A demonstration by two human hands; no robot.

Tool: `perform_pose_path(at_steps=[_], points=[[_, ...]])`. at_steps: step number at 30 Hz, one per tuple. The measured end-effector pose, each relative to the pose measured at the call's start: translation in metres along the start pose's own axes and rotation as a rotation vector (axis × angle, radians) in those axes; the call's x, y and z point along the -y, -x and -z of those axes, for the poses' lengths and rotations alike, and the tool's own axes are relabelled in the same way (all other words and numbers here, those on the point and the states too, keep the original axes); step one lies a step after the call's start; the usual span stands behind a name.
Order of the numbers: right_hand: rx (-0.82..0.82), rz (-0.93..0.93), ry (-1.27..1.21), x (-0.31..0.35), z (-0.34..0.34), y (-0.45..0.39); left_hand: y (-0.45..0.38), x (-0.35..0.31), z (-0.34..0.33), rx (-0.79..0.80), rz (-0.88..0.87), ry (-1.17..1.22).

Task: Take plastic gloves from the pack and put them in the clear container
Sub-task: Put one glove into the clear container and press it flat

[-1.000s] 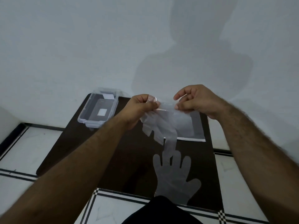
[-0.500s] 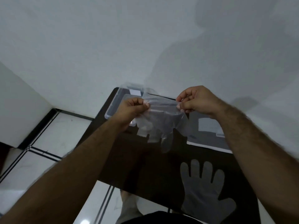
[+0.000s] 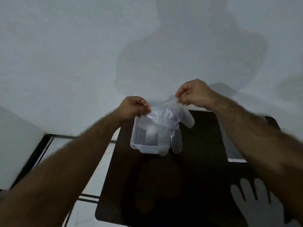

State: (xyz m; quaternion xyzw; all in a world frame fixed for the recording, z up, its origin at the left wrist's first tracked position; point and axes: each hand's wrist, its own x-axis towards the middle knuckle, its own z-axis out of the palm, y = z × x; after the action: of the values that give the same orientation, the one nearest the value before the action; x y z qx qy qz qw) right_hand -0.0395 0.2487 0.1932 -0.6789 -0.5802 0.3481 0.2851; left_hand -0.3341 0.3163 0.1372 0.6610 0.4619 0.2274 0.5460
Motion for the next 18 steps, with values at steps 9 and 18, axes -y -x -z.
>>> perform_pose_path(at_steps=[9,18], points=[[-0.382,0.301,0.124,0.054,0.001,-0.045,-0.065,-0.031,0.050,-0.176,-0.396,0.063],[-0.107,0.450,0.281,0.003,-0.067,0.003,-0.023,0.073,0.051,0.019,-0.640,-0.394]])
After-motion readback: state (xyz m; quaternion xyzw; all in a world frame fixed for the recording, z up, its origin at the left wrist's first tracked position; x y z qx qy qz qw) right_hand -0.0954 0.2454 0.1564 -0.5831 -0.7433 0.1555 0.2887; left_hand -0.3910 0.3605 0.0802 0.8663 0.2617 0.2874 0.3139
